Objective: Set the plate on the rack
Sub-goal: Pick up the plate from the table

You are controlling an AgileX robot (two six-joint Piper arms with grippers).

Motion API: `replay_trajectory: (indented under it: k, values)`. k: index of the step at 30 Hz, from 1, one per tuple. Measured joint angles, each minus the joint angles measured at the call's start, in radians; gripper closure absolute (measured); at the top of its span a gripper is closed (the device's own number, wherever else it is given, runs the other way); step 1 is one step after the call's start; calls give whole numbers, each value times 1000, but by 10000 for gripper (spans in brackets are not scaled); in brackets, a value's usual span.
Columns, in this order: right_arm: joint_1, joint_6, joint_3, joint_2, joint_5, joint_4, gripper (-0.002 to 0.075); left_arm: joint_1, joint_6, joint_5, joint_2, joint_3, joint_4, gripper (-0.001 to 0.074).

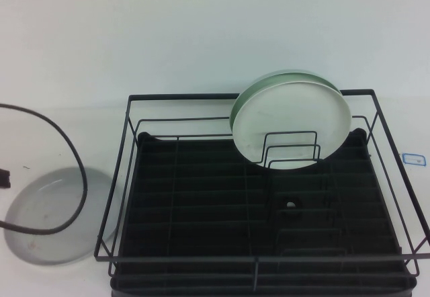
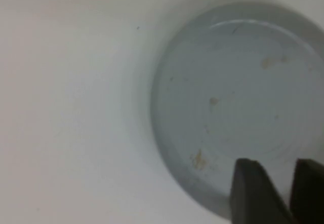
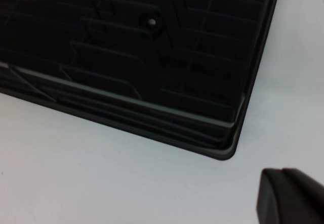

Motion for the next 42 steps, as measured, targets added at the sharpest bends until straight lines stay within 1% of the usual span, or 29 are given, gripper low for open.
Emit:
replay_trajectory:
  k: [2,4,5,7,10,16,18,22,30,39,40,42]
  values:
    - [0,-5,0,0,4,0,707,0,0,-23,11,0,11,356]
    - [0,-6,0,0,6,2,707,0,0,-89,32,-1,7,305]
    - [0,-6,0,0,6,10,707,0,0,-122,50,-5,-1,298]
    - [0,-9,0,0,6,27,707,0,0,-134,93,-25,-12,301]
    - [0,-11,0,0,6,66,707,0,0,-97,180,-86,-12,316]
    - [0,-43,0,0,8,96,707,0,18,-40,336,-166,-2,404]
    - [0,-48,0,1,10,96,707,0,18,-27,374,-183,-2,419]
    - [0,-54,0,1,12,99,707,0,18,-23,430,-204,-2,422]
    - [0,-57,0,1,15,102,707,0,25,-54,465,-214,7,422]
    - [0,-58,0,1,15,102,707,0,-12,-60,519,-214,52,423]
    - [0,-58,0,1,15,102,707,0,-12,-60,521,-214,52,430]
    - [0,-58,0,1,15,102,707,0,-12,-62,527,-214,56,472]
